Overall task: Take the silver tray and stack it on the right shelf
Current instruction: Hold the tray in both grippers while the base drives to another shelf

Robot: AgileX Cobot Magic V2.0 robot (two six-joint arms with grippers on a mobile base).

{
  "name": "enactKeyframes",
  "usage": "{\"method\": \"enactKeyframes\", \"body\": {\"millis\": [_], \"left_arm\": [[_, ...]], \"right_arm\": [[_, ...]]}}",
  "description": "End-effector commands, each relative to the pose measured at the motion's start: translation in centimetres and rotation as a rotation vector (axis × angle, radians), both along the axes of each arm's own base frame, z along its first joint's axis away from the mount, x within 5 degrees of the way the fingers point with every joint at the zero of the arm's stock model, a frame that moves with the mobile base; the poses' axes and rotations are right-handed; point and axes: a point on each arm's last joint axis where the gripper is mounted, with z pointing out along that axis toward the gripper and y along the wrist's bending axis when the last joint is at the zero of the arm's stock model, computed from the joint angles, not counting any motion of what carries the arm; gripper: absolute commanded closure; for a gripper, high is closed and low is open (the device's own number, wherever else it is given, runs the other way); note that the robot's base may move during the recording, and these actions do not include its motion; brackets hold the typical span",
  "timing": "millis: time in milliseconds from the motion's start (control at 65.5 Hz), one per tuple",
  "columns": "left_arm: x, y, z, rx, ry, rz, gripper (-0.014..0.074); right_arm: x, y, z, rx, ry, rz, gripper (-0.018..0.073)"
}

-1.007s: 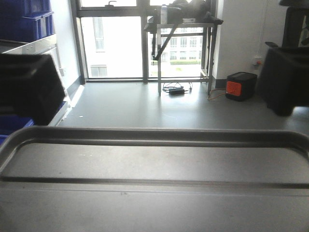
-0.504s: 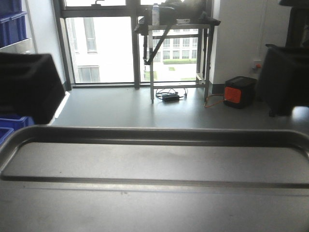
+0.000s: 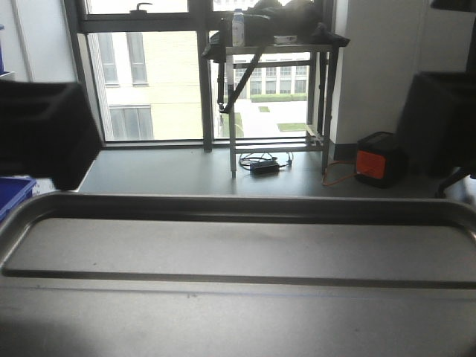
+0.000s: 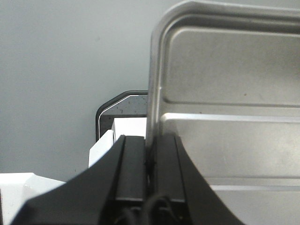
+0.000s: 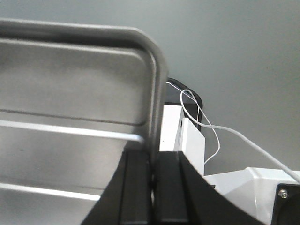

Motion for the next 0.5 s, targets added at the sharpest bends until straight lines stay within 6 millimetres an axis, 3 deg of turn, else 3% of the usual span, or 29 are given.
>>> {"method": "enactKeyframes", "body": {"millis": [0,488], "left_arm": [[0.08,2.16,0.92,0.18,-0.023,0.046,0.0687],[0.08,2.16,0.92,0.18,-0.023,0.046,0.0687]], "right_arm": [[-0.29,-1.6,0.72,-0.139,0.015,-0.009,0.0502],[-0.28,-1.6,0.72,-0.139,0.015,-0.009,0.0502]]}}
